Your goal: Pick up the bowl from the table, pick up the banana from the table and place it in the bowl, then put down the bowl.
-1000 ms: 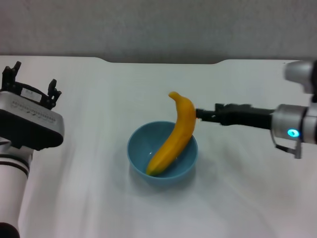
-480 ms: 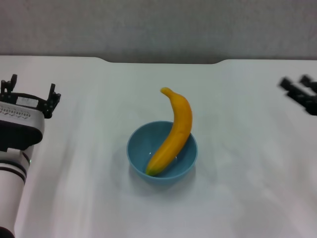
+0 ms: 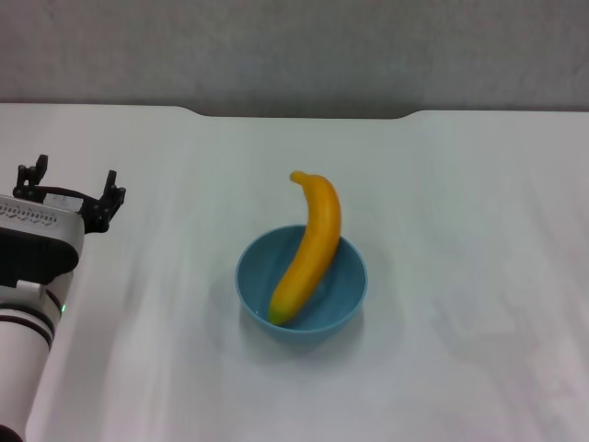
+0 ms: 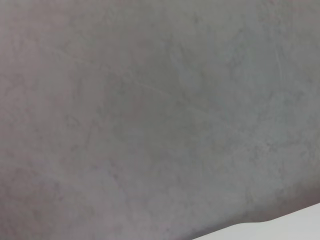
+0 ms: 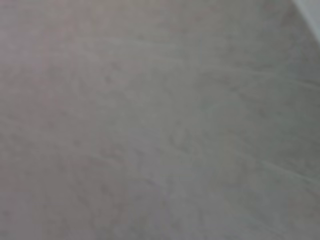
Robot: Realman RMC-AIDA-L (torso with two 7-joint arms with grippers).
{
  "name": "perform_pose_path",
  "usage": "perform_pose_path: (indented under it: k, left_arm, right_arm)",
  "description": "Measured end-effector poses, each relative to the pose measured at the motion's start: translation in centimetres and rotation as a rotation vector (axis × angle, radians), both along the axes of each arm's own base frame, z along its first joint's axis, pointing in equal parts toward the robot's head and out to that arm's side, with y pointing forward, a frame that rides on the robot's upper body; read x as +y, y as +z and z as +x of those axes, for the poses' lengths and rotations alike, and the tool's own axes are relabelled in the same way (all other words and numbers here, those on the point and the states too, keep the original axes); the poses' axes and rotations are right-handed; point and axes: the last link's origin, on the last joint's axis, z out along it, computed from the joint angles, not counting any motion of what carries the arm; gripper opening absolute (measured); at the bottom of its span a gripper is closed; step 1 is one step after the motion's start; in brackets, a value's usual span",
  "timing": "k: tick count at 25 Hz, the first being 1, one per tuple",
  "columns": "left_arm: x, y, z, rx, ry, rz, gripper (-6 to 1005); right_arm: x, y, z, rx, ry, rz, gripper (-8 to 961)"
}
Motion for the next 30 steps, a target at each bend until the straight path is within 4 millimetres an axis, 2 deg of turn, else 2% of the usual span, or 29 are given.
perform_pose_path:
  k: [3, 8, 17, 22, 30]
  left_arm:
    - [0.0, -0.1, 0.2, 0.009, -0.009, -0.008, 890]
    - [-0.2, -1.0, 0.6, 0.025, -0.035, -0.052, 890]
    - [-0.3, -1.7, 1.1, -0.009, -0.047, -0.082, 891]
    - [-0.4, -2.1, 1.4, -0.118, -0.059, -0.092, 890]
    - [-0.4, -2.1, 1.1, -0.340, -0.073, -0.120, 891]
  right_arm:
    - [0.0, -1.1, 0.6, -0.024, -0.060, -0.026, 851]
    - [0.2, -3.4, 0.6, -0.159, -0.134, -0.054, 851]
    - [0.3, -4.5, 0.8, -0.249, -0.184, -0.073, 851]
    - [0.6, -4.8, 1.3, -0.248, -0.225, -0.104, 851]
    - [1.6, -5.7, 0.6, -0.264, -0.217, -0.150, 851]
